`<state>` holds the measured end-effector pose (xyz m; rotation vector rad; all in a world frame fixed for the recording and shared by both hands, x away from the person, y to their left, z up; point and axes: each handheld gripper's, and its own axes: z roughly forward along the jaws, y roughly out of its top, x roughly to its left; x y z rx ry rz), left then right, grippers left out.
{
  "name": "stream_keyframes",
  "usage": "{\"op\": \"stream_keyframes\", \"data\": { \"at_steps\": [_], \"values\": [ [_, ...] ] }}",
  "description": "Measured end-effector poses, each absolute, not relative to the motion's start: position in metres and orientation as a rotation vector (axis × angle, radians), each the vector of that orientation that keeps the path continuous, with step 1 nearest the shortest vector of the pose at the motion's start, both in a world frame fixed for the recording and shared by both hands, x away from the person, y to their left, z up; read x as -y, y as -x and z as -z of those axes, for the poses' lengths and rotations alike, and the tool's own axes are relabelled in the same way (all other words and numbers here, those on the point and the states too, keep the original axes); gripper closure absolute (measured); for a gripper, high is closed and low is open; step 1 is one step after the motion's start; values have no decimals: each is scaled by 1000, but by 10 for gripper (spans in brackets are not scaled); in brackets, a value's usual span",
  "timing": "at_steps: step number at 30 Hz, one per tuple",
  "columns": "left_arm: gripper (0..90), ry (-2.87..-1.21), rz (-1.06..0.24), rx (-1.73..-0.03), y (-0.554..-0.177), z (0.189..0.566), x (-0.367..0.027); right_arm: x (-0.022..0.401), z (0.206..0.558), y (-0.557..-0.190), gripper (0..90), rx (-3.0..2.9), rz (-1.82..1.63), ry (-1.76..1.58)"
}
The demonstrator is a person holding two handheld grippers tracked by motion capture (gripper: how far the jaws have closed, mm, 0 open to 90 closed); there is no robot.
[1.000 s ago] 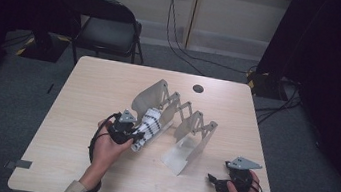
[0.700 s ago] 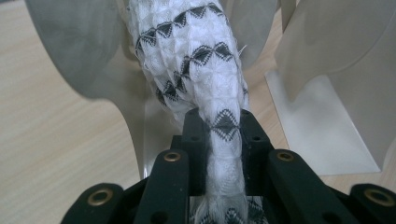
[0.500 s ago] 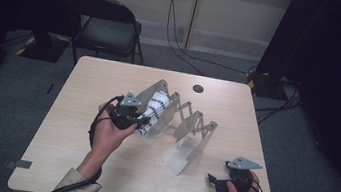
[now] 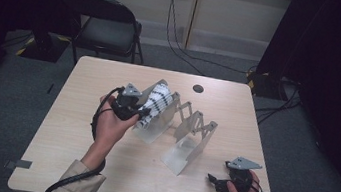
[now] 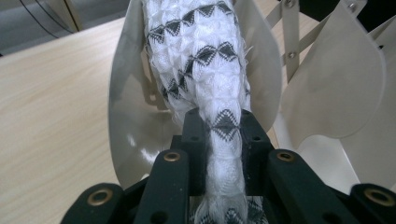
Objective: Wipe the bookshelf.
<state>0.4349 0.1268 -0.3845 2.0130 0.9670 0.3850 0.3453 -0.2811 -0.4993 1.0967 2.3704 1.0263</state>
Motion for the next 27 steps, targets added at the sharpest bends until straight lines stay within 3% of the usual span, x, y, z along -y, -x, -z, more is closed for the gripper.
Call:
{"op": "stream_keyframes", "data": {
  "at_steps": [27],
  "values": [
    [760,-2069,-310,-1095,-427,462,-143,281,499,-345,115,-2371,-1026,-1095]
  ]
}}
